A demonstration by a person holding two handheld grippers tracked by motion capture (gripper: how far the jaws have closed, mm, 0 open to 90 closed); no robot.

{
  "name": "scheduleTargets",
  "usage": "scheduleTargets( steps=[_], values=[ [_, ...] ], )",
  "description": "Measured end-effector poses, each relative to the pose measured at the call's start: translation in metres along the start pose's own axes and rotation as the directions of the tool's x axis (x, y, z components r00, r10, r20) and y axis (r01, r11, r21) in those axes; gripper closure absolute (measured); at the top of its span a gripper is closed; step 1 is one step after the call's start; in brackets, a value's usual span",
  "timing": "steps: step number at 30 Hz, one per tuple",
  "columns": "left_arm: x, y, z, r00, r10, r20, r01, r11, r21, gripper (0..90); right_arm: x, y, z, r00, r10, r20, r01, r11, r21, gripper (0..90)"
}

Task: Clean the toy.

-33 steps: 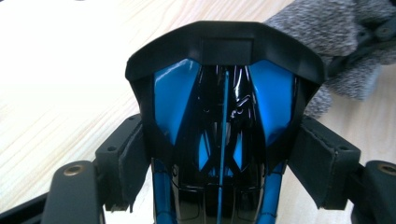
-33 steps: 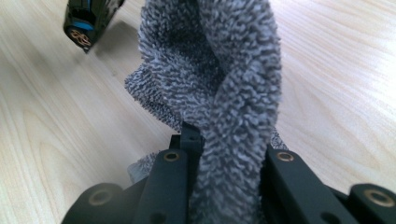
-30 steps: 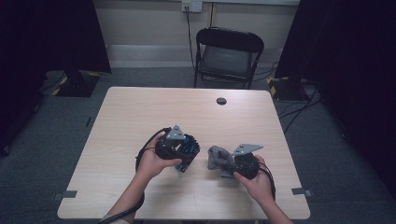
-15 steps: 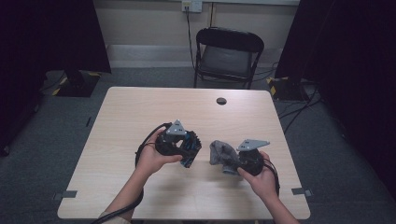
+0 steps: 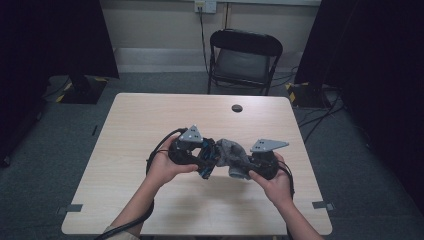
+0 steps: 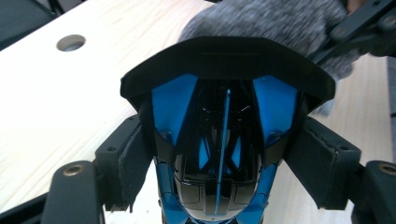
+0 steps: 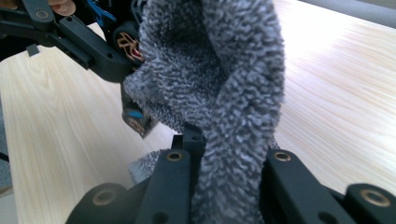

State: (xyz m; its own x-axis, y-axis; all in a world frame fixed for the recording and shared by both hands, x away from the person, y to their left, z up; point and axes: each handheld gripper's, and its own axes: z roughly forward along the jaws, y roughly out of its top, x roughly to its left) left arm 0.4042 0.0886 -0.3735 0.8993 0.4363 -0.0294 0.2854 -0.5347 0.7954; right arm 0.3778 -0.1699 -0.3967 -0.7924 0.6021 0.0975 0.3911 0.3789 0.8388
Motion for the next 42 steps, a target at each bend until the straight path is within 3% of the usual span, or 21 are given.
scheduleTargets(
  steps=[8, 13, 16, 20, 23, 26, 28, 32, 37, 42],
  values=[
    [-0.002, 0.006, -0.001, 0.9999, -0.004, 0.01, 0.005, 0.9997, -0.024, 25.4, 0.009, -0.007, 0.016, 0.9982, -0.036, -0.048, 0.038, 0.998, 0.046, 78.3],
    [-0.002, 0.007, -0.001, 0.9998, -0.012, 0.014, 0.012, 0.9995, -0.03, 25.4, 0.014, -0.019, 0.026, 0.9955, -0.051, -0.079, 0.06, 0.992, 0.112, 78.0],
    [-0.001, 0.008, -0.001, 0.9996, -0.023, 0.018, 0.024, 0.9988, -0.042, 25.4, 0.017, -0.023, 0.032, 0.9946, -0.052, -0.089, 0.063, 0.99, 0.126, 77.9],
    [-0.001, 0.008, -0.004, 0.9997, -0.022, 0.015, 0.022, 0.9989, -0.042, 25.4, 0.017, -0.028, 0.033, 0.9947, -0.075, -0.069, 0.086, 0.982, 0.17, 78.0],
    [-0.001, 0.006, -0.005, 0.9996, -0.025, 0.012, 0.025, 0.9988, -0.041, 25.4, 0.01, -0.023, 0.023, 0.9977, -0.058, -0.034, 0.062, 0.99, 0.124, 78.0],
    [-0.001, 0.003, -0.004, 0.9995, -0.028, 0.015, 0.028, 0.9989, -0.038, 25.4, -0.001, -0.01, 0.005, 0.9997, -0.022, 0.005, 0.022, 0.999, 0.032, 78.0],
    [-0.001, 0.002, -0.003, 0.9994, -0.026, 0.021, 0.027, 0.9991, -0.033, 25.4, -0.007, 0.0, -0.005, 0.9998, -0.009, 0.017, 0.01, 1.0, -0.016, 78.0],
    [-0.002, 0.001, -0.001, 0.9994, -0.023, 0.026, 0.024, 0.9991, -0.035, 25.4, -0.009, 0.016, -0.011, 0.9996, -0.023, 0.018, 0.024, 0.998, -0.058, 78.0],
    [-0.004, 0.002, 0.001, 0.9991, -0.023, 0.037, 0.025, 0.9988, -0.041, 25.4, 0.004, 0.019, 0.0, 0.9973, -0.07, -0.022, 0.069, 0.997, -0.038, 77.9],
    [-0.003, 0.002, 0.0, 0.999, -0.033, 0.031, 0.034, 0.9983, -0.047, 25.4, 0.008, 0.007, 0.013, 0.9966, -0.065, -0.051, 0.066, 0.998, 0.012, 77.9]
  ],
)
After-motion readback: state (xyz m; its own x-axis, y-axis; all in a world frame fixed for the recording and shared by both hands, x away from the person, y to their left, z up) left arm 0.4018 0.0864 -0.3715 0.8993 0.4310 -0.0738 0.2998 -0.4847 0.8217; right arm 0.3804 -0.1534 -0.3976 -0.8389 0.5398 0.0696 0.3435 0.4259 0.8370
